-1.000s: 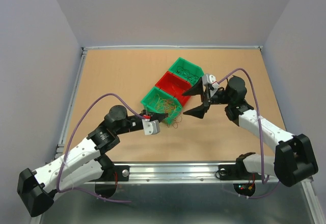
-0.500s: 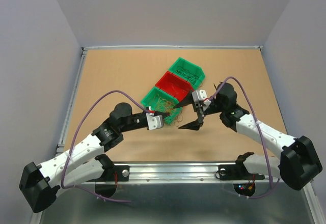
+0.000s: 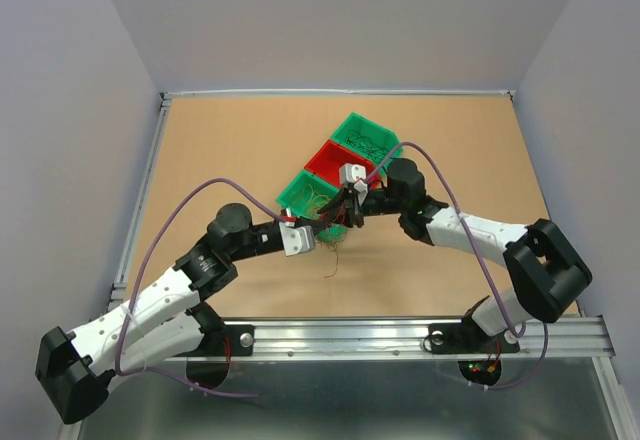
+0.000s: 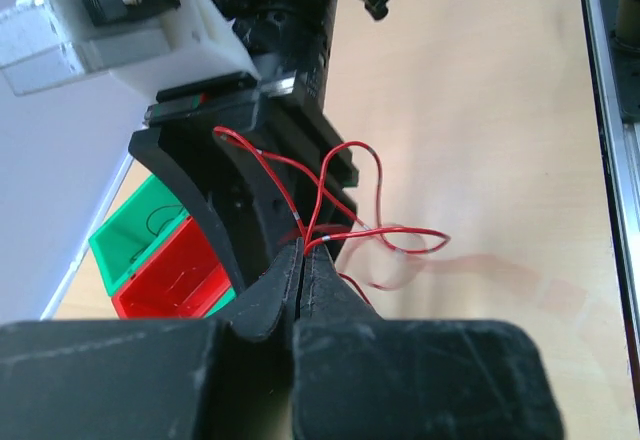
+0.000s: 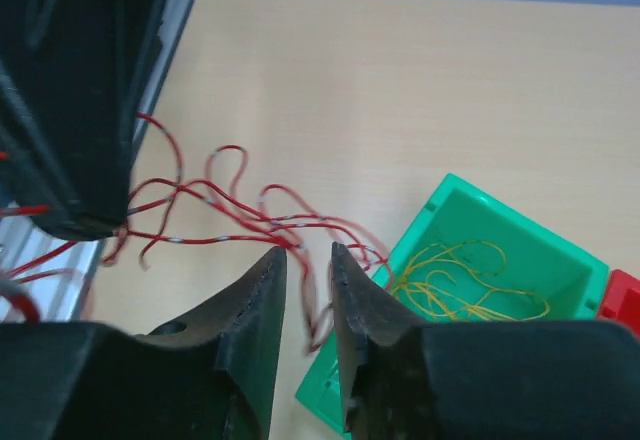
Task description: Untangle the cables
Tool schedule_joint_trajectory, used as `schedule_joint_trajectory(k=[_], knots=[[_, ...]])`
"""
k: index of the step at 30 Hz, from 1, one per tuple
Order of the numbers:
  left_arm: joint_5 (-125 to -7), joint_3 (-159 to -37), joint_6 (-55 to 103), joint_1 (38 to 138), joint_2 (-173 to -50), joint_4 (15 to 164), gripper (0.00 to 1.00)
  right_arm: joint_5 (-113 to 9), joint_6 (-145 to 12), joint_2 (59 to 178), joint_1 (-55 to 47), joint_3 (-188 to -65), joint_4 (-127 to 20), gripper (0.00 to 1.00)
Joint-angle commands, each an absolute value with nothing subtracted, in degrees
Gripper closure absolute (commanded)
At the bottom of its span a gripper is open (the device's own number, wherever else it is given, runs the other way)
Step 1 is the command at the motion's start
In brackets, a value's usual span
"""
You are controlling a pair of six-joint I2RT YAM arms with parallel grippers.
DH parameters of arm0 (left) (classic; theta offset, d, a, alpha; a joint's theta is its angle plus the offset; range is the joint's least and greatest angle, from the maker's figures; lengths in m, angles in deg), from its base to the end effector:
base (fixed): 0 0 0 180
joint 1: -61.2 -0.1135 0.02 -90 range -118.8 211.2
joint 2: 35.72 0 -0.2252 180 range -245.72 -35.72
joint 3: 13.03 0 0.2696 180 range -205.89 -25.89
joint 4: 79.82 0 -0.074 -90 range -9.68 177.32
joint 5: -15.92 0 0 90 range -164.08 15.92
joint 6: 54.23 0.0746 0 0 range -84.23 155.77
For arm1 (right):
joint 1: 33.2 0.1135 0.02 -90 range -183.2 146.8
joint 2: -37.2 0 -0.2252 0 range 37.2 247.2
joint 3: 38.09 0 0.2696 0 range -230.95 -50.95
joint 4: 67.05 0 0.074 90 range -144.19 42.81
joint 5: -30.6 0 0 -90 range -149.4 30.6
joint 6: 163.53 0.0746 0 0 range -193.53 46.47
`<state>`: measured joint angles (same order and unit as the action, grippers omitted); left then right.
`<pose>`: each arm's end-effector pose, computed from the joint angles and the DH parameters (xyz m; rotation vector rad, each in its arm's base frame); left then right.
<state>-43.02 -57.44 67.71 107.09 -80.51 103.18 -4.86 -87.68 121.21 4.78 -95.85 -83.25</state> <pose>0.1586 -0.2189 0.2767 1.2822 0.8934 -0.6047 0.2415 0.2656 0.1978 -1.3715 1.1740 1.1227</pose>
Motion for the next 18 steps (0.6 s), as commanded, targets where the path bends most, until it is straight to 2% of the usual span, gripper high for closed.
schedule_joint_trajectory(k=[1, 2, 3, 7, 9, 14, 16, 18], knots=[[-41.7, -60.0, 66.1, 106.5, -78.4, 107.1, 1.00, -11.1, -84.2, 121.9, 5.1, -99.4, -93.4, 0.79], [-41.7, -59.6, 65.7, 106.4, -77.9, 107.4, 1.00, -12.5, -83.8, 121.8, 5.2, -98.9, -94.1, 0.97], [-42.2, -59.5, 65.4, 106.2, -77.6, 107.8, 1.00, -13.6, -83.5, 121.6, 5.2, -98.8, -94.3, 0.99], [-48.1, -57.2, 62.0, 105.1, -75.0, 113.9, 1.00, -20.5, -83.6, 120.7, 5.2, -97.5, -94.3, 1.00], [-52.8, -56.0, 60.4, 104.7, -73.9, 117.5, 1.00, -28.8, -83.6, 120.5, 5.1, -96.9, -94.3, 0.99], [-78.7, -52.5, 54.1, 100.2, -71.6, 132.0, 1.00, -36.3, -76.6, 123.3, 0.5, -99.1, -95.1, 0.99], [-86.5, -52.0, 49.3, 94.4, -71.7, 136.3, 1.00, -39.2, -70.7, 125.4, -4.4, -100.1, -96.5, 1.00], [-88.0, -52.1, 42.4, 86.0, -71.8, 137.2, 1.00, -42.8, -59.9, 126.8, -11.1, -100.3, -98.9, 1.00]])
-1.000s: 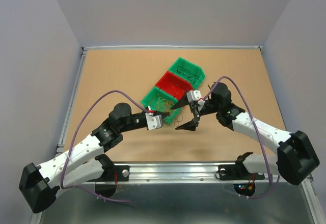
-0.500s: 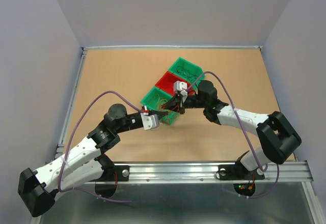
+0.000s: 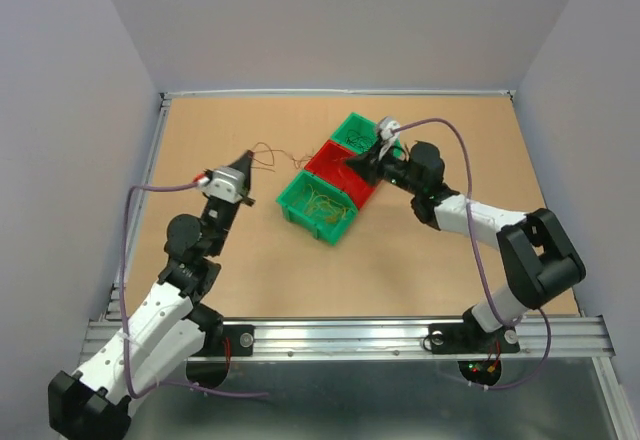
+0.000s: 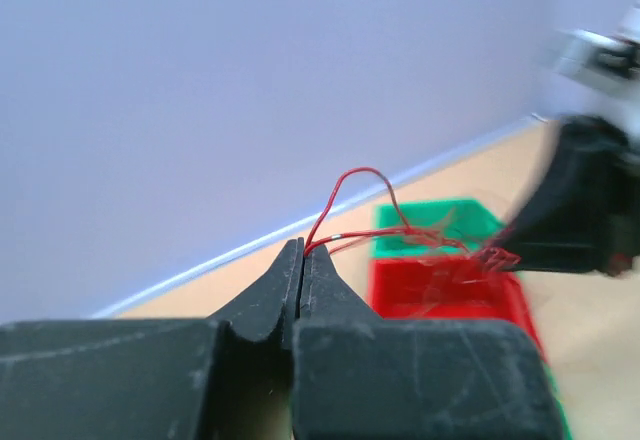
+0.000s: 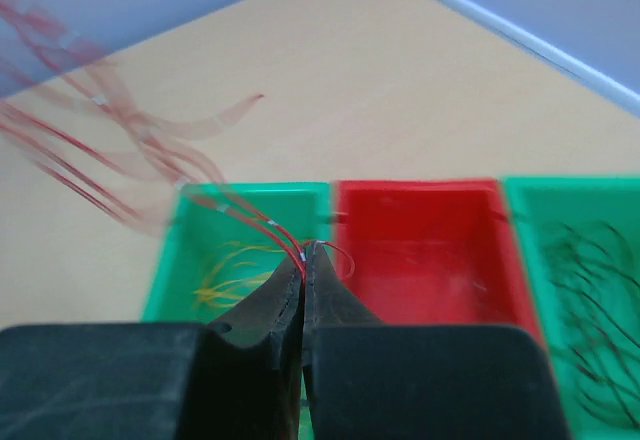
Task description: Untangle the cables
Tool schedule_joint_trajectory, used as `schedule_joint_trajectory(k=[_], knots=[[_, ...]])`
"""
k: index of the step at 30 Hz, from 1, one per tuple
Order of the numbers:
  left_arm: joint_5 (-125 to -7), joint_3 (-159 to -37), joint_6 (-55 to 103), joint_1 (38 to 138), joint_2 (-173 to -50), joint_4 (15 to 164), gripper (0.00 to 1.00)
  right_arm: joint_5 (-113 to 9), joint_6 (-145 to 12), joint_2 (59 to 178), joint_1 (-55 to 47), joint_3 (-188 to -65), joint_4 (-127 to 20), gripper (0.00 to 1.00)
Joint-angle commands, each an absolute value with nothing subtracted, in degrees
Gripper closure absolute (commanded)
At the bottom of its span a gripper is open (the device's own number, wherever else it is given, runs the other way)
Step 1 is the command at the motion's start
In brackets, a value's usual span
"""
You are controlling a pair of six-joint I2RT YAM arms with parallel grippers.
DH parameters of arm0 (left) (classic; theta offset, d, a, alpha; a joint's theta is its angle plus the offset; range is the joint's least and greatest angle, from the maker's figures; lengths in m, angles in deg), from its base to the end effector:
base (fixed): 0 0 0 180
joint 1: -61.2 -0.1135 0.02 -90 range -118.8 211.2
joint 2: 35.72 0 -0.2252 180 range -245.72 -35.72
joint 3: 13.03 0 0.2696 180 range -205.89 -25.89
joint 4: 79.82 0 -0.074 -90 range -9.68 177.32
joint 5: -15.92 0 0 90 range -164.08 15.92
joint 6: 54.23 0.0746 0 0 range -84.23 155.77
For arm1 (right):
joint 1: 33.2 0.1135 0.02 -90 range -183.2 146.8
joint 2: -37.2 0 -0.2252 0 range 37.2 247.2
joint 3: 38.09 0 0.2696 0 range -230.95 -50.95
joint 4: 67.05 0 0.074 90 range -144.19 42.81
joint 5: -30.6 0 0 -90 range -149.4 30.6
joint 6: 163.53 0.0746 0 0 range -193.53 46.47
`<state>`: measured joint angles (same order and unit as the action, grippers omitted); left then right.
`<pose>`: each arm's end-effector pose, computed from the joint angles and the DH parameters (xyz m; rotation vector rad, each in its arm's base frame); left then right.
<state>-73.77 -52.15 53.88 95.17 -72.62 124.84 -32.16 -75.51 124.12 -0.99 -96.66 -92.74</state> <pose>0.2003 -0.1355 0.3263 0.4894 0.9907 -0.2511 0.3078 0.2343 0.2038 -0.8382 1.4448 0.7858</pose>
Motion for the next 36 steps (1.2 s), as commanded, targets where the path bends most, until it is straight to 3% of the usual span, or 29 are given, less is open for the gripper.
schedule_joint_trajectory(k=[1, 3, 7, 12, 23, 29, 36], knots=[[-86.8, -52.3, 39.8, 82.6, -72.0, 137.0, 1.00, -42.9, -56.0, 128.0, -13.8, -100.0, -100.0, 0.99], [-82.5, -52.8, 36.1, 74.6, -72.7, 136.7, 1.00, -40.3, -45.3, 129.1, -21.2, -97.6, -104.6, 0.99], [-77.8, -53.4, 29.1, 67.8, -75.2, 136.9, 1.00, -36.7, -39.8, 130.4, -27.0, -95.4, -108.2, 0.99], [-76.2, -53.9, 27.9, 66.2, -77.4, 137.3, 1.00, -36.4, -41.0, 129.2, -27.5, -94.8, -108.3, 1.00], [-75.1, -52.7, 29.0, 66.1, -76.9, 139.4, 1.00, -18.7, -45.9, 127.0, -27.1, -96.3, -106.2, 1.00], [-74.4, -52.4, 29.1, 66.1, -76.8, 140.0, 1.00, -24.6, -61.1, 127.5, -20.2, -103.7, -86.9, 0.99], [-72.5, -52.3, 29.3, 66.1, -76.8, 140.1, 1.00, -33.6, -70.5, 139.1, -13.9, -118.0, -65.8, 0.99]])
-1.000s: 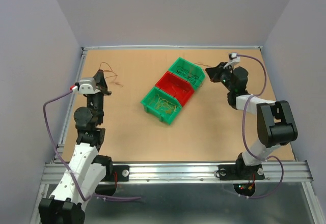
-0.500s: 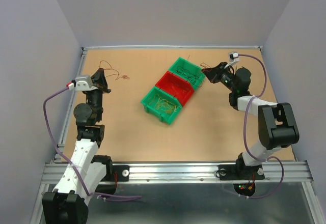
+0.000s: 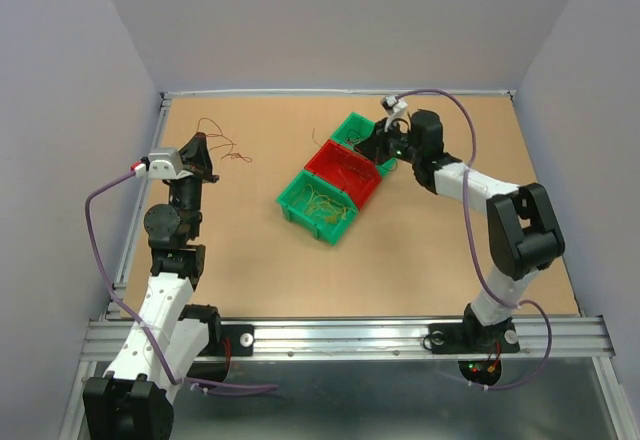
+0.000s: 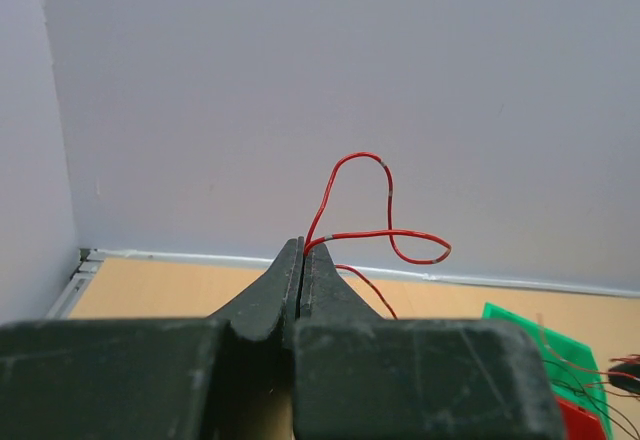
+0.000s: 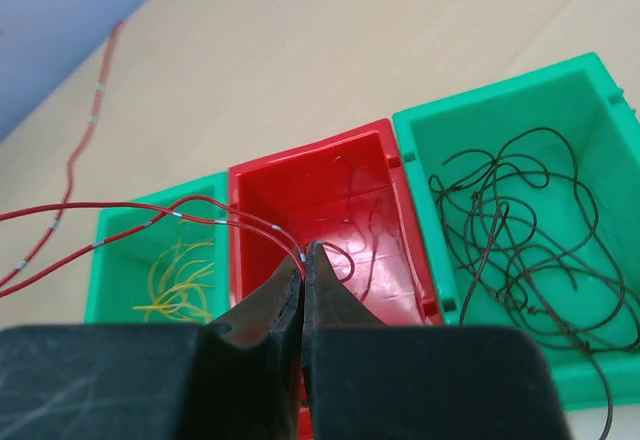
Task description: Untangle the cables
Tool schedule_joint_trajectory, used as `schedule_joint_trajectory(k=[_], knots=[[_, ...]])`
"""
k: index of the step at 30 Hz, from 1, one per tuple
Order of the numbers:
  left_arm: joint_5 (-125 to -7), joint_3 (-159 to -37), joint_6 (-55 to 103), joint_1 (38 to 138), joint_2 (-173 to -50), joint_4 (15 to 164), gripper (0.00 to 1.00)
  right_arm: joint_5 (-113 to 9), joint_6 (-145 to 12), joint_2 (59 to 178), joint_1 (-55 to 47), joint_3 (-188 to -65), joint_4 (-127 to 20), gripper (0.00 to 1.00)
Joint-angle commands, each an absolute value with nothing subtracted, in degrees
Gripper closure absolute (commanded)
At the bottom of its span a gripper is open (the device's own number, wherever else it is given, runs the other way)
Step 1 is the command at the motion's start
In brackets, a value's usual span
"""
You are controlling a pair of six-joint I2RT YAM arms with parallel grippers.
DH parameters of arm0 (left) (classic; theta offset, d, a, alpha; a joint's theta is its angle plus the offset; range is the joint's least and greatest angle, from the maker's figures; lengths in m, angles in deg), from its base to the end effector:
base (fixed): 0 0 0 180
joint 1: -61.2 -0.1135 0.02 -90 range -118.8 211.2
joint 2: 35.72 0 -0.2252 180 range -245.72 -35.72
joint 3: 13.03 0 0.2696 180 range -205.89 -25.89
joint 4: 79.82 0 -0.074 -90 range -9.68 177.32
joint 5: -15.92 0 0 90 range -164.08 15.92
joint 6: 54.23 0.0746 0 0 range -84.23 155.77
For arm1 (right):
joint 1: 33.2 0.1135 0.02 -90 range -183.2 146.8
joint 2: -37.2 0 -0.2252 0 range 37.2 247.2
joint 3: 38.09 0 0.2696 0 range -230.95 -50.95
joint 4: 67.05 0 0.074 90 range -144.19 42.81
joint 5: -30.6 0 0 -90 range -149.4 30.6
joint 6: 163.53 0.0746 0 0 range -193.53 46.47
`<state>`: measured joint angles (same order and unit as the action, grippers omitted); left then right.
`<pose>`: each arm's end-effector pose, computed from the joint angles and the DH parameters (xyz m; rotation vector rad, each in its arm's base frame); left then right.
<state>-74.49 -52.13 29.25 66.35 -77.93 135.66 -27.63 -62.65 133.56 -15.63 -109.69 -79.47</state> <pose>0.2470 -0.0217 0.3297 -0.0186 1.0072 -0.1826 0.3924 0.1654 0.1950 -0.5129 1.7601 0.8464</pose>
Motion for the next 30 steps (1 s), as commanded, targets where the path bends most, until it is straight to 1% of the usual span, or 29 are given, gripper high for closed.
schedule_joint_trajectory(k=[1, 3, 5, 6, 8, 13, 14, 15, 17, 18, 20, 21, 23, 24, 26, 27, 30], knots=[[-72.3, -52.3, 29.4, 66.1, -76.8, 140.2, 1.00, -34.4, -71.6, 143.2, -12.8, -122.5, -63.0, 1.00], [-72.1, -52.2, 29.4, 66.1, -77.0, 140.3, 1.00, -34.0, -76.0, 148.0, -10.9, -127.8, -51.0, 0.99], [-71.4, -52.3, 29.4, 66.1, -77.3, 140.3, 1.00, -37.3, -78.3, 154.1, -9.2, -134.1, -42.2, 0.99], [-71.2, -52.3, 29.4, 66.0, -77.4, 140.3, 1.00, -43.8, -77.8, 155.3, -8.2, -135.4, -41.2, 0.99], [-71.0, -52.3, 29.3, 66.1, -77.5, 140.1, 1.00, -47.8, -76.2, 157.8, -8.1, -136.9, -40.7, 0.99], [-70.7, -52.3, 29.4, 66.1, -77.5, 140.2, 1.00, -48.6, -76.1, 158.1, -8.1, -137.8, -38.9, 0.98], [-70.7, -52.3, 29.4, 66.1, -77.4, 140.3, 1.00, -48.8, -76.3, 157.7, -8.1, -137.4, -39.0, 0.96], [-70.6, -52.3, 29.4, 66.1, -77.4, 140.3, 1.00, -49.3, -76.5, 156.7, -8.1, -136.6, -39.0, 0.91], [-70.4, -52.3, 29.4, 66.1, -77.4, 140.3, 1.00, -49.4, -76.9, 155.5, -8.1, -135.9, -39.0, 0.87], [-70.2, -52.3, 29.4, 66.1, -77.3, 140.3, 1.00, -49.1, -77.0, 154.9, -8.1, -135.6, -39.2, 0.83], [-70.0, -52.3, 29.6, 66.1, -77.4, 140.4, 1.00, -47.6, -77.1, 152.8, -8.1, -134.1, -39.9, 0.80], [-69.8, -52.3, 29.6, 66.1, -77.5, 140.4, 1.00, -47.0, -77.1, 152.2, -8.1, -133.6, -41.1, 0.75], [-69.4, -52.2, 29.6, 66.1, -77.3, 140.5, 1.00, -45.3, -76.7, 149.4, -8.1, -132.0, -43.0, 0.71], [-69.3, -52.2, 29.6, 66.1, -77.3, 140.5, 1.00, -44.9, -76.3, 148.3, -8.1, -130.4, -44.7, 0.64], [-68.6, -52.2, 29.7, 66.1, -77.2, 140.6, 1.00, -43.8, -75.8, 145.5, -8.0, -128.7, -46.1, 0.59], [-68.2, -52.1, 29.7, 66.0, -77.2, 140.7, 1.00, -43.7, -75.4, 144.6, -8.1, -127.1, -47.5, 0.55], [-67.2, -52.0, 29.8, 66.1, -77.3, 140.8, 1.00, -44.1, -74.6, 141.3, -8.1, -124.3, -50.0, 0.49]])
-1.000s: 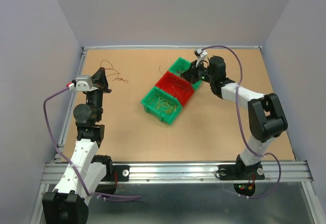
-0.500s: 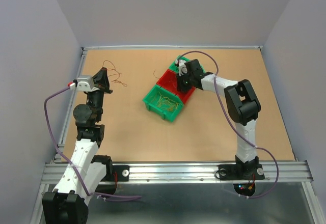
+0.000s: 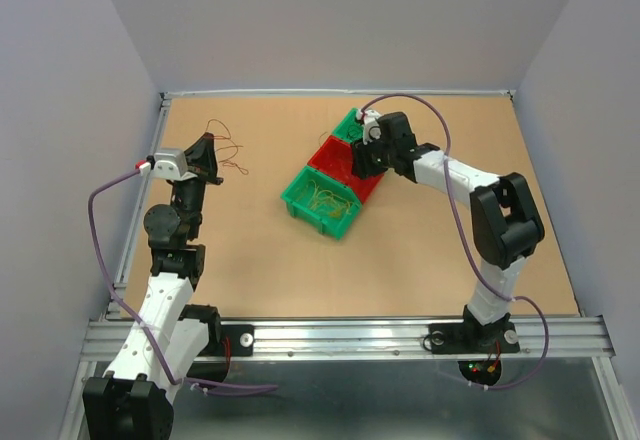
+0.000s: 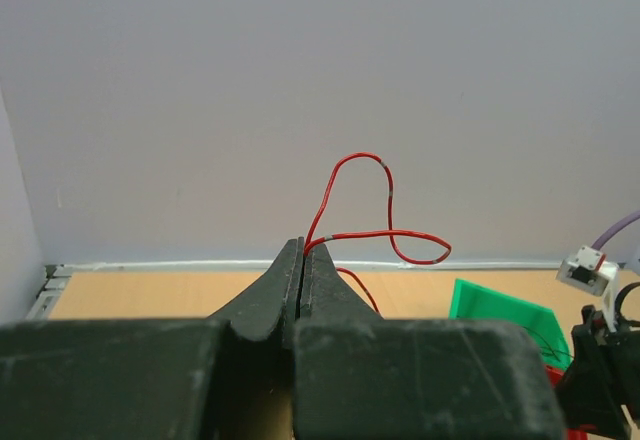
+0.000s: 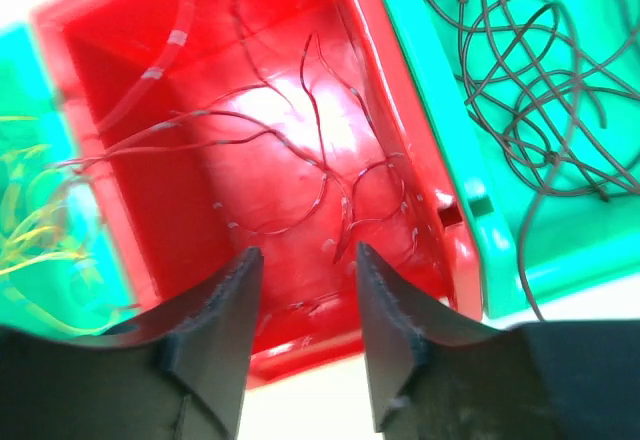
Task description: Untangle the cables
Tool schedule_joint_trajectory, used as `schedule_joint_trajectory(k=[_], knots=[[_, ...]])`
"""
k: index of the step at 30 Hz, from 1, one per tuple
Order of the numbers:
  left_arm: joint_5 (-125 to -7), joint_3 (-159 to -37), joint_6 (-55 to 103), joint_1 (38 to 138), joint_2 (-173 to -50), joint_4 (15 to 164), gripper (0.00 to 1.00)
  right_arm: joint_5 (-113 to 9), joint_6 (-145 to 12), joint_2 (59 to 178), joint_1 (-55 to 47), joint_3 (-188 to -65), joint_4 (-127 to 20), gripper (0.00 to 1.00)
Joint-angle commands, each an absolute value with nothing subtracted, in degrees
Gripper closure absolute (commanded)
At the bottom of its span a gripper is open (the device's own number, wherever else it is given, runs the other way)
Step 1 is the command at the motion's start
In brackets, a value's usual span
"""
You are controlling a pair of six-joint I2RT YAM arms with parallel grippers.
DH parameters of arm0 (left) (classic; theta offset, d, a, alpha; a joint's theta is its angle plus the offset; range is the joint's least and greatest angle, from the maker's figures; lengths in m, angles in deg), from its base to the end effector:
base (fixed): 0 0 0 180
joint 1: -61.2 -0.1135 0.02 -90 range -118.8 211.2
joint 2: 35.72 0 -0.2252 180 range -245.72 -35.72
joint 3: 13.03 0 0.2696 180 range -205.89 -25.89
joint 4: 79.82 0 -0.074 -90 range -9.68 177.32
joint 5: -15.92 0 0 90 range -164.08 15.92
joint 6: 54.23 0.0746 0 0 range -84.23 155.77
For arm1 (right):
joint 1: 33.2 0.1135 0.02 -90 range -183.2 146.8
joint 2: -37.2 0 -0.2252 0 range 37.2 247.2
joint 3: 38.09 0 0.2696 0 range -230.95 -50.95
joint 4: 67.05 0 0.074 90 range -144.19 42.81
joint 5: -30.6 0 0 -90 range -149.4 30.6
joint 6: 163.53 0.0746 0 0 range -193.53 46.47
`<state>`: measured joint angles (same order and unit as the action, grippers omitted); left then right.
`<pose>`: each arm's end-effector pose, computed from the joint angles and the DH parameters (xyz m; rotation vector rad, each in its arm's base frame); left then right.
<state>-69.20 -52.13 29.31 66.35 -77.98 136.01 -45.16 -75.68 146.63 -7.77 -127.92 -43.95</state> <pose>0.2458 -0.0285 0.3302 0.0667 1.0031 -0.2279 0.4043 0.2126 0.1362 -0.6807 2.2377 0.4921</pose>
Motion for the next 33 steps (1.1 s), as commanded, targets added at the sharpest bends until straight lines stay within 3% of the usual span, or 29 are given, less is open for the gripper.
schedule_joint_trajectory(k=[1, 9, 16, 22, 33], knots=[[-66.8, -52.0, 29.9, 66.1, -77.4, 140.8, 1.00, -44.5, -74.5, 140.4, -8.1, -123.7, -50.4, 0.48], [-62.2, -52.3, 30.1, 66.1, -78.2, 140.9, 1.00, -44.7, -74.1, 134.1, -8.1, -118.8, -55.9, 0.31], [-44.1, -54.1, 29.6, 66.2, -82.3, 141.2, 1.00, -23.6, -75.8, 127.4, -7.7, -110.6, -68.5, 0.05], [-27.7, -56.2, 27.6, 68.1, -86.7, 141.7, 1.00, -13.4, -74.0, 118.3, -3.9, -99.6, -87.8, 0.00], [-32.6, -55.9, 39.7, 82.1, -86.6, 134.0, 1.00, -13.6, -73.7, 119.5, 3.4, -100.2, -94.5, 0.01]])
